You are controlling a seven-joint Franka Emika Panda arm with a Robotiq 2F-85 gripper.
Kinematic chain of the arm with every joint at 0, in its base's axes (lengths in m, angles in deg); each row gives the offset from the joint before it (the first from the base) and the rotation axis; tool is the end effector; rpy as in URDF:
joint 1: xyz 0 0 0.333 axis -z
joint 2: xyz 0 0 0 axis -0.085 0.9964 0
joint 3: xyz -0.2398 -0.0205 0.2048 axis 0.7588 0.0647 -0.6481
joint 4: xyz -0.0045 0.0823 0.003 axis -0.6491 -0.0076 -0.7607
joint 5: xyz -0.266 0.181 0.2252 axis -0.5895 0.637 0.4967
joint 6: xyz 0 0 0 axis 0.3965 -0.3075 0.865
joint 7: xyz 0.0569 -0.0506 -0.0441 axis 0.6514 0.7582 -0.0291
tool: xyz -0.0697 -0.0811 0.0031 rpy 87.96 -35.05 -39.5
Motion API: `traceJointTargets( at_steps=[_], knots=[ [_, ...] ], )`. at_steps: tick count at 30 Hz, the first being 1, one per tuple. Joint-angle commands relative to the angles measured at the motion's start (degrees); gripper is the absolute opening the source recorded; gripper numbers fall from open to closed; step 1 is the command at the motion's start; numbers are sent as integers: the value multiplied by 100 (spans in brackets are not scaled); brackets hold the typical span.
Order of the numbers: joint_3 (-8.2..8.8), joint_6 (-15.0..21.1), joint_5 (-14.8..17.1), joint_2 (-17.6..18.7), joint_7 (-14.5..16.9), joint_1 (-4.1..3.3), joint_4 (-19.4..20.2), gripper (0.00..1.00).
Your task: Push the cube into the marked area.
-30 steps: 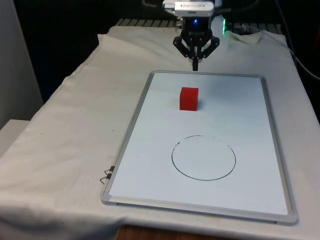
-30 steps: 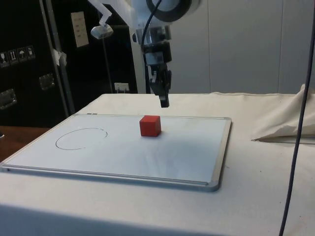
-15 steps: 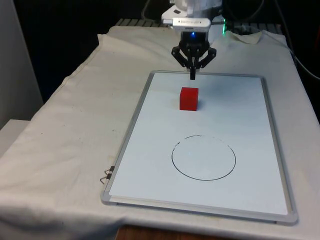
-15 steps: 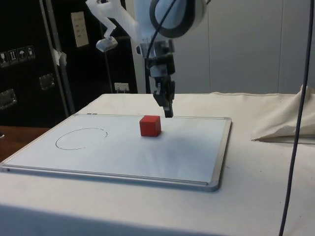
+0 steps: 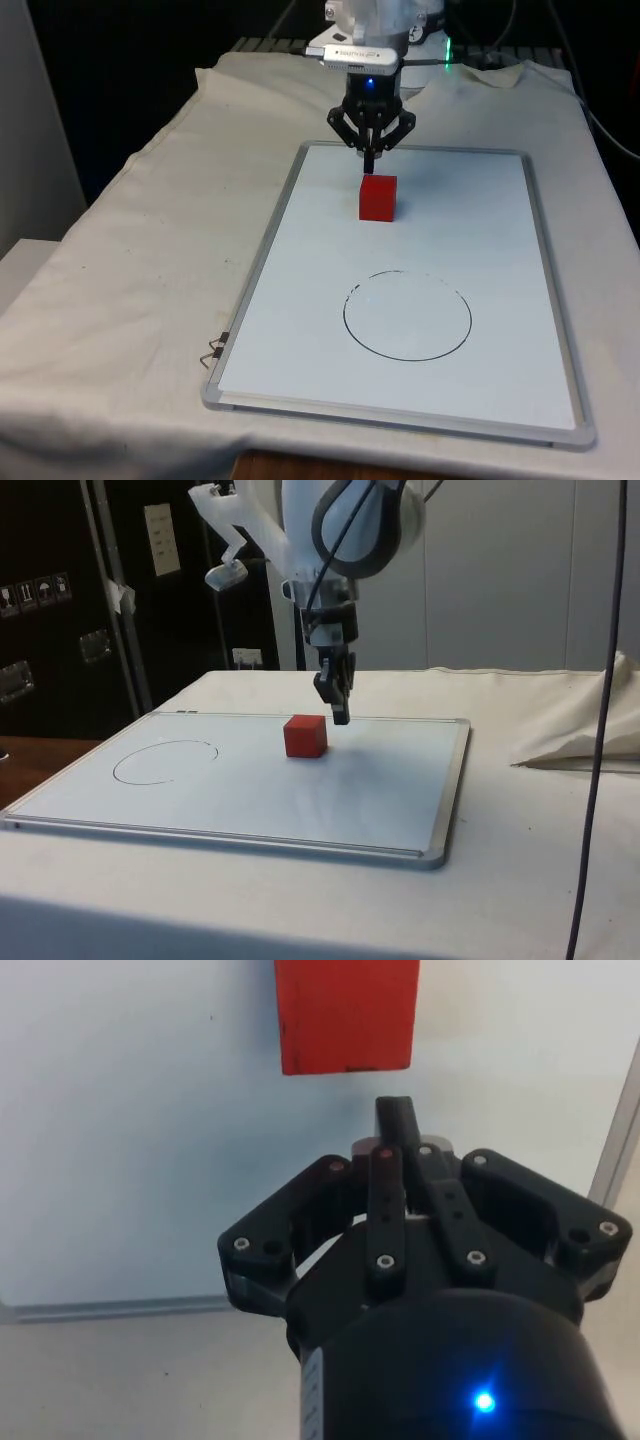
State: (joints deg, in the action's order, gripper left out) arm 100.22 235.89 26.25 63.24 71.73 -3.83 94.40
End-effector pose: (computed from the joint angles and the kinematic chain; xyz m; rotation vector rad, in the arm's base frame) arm 0.4972 -0.0408 0.2187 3.1075 0.0215 -0.0102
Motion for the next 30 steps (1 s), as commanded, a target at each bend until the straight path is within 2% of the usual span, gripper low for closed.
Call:
traceJointTargets(
  at_steps=[1, 4, 5, 6, 14, 15, 16, 17, 19, 22, 23, 24, 30],
  knots=[
    [-34, 178, 69, 17, 92, 23, 29, 0],
    [-46, 338, 86, 46, 138, 23, 46, 0],
    [0, 258, 0, 46, 63, 0, 34, 0],
    [-63, 390, 103, 86, 172, 34, 17, 0],
    [-132, 424, 206, 246, 298, 80, -189, 0],
    [-17, 395, 29, 252, 155, 0, -183, 0],
    [-149, 424, 281, 298, 367, 97, -258, 0],
    [-155, 424, 344, 315, 418, 109, -292, 0],
    [-155, 418, 493, 361, 544, 120, -355, 0],
    [-132, 401, 796, 424, 802, 92, -418, 0],
    [-23, 395, 636, 441, 682, 23, -418, 0],
    [-132, 390, 871, 435, 854, 92, -430, 0],
    [-172, 304, 1197, 476, 1026, 97, -498, 0]
  ],
)
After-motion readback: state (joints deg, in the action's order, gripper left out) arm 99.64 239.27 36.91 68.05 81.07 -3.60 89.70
